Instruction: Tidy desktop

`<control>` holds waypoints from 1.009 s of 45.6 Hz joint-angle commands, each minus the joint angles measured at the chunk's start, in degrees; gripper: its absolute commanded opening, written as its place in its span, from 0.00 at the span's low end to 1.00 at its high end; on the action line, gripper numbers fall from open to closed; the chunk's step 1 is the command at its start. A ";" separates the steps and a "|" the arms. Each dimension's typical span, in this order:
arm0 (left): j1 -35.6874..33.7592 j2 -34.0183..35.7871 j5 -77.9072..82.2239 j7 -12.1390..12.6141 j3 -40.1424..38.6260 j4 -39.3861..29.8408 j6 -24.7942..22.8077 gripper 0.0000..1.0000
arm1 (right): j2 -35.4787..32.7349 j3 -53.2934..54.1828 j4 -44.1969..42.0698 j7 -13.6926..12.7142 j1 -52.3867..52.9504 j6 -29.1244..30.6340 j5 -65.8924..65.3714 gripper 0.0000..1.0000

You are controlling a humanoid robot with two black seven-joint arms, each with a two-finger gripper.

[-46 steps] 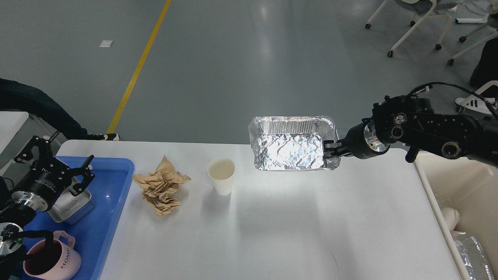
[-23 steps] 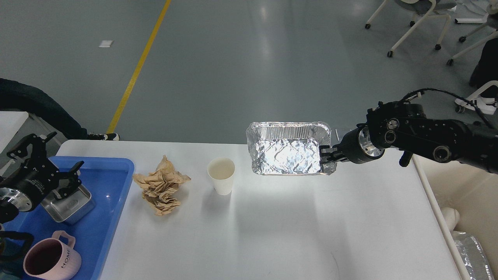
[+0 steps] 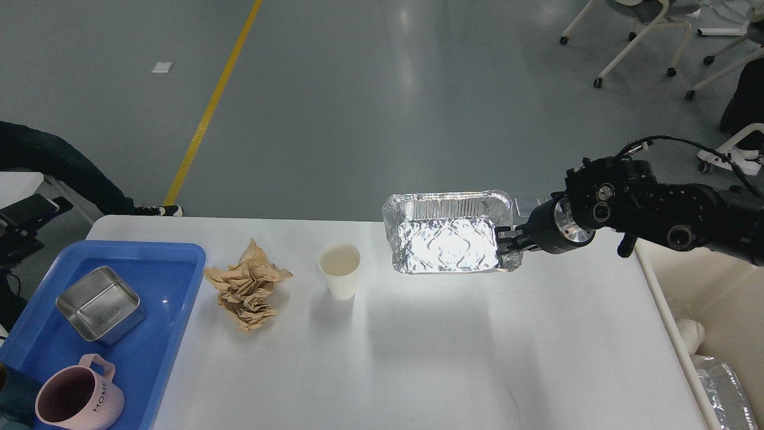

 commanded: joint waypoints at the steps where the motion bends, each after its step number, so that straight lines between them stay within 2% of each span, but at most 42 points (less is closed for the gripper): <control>1: 3.06 4.09 8.17 -3.84 0.07 -3.52 -0.01 0.97 | -0.13 -0.16 0.07 0.00 0.03 0.19 -0.02 0.00; 8: 6.32 6.11 12.49 -4.19 0.07 -8.70 0.08 0.97 | -1.35 -0.16 0.25 0.00 0.12 0.28 -0.02 0.00; 21: 6.41 8.22 14.51 -4.37 -0.02 -14.07 0.26 0.97 | -2.32 -0.25 0.42 0.00 -0.06 0.36 -0.02 0.00; 34: 4.57 7.96 14.87 -4.02 -1.34 -13.63 -0.01 0.97 | -2.24 -0.07 0.51 0.00 -0.41 0.36 0.07 0.00; 38: 1.14 5.68 14.87 -3.49 -0.29 -11.97 -0.01 0.97 | -2.06 0.02 0.51 0.00 -0.41 0.28 0.07 0.00; 41: -1.06 1.20 15.13 -2.53 -0.11 -11.44 -0.27 0.97 | -2.15 0.02 0.51 0.00 -0.50 0.28 0.07 0.00; 46: -3.87 -4.43 15.57 0.28 0.41 -9.50 -1.41 0.97 | -2.24 0.19 0.51 0.00 -0.58 0.28 0.07 0.00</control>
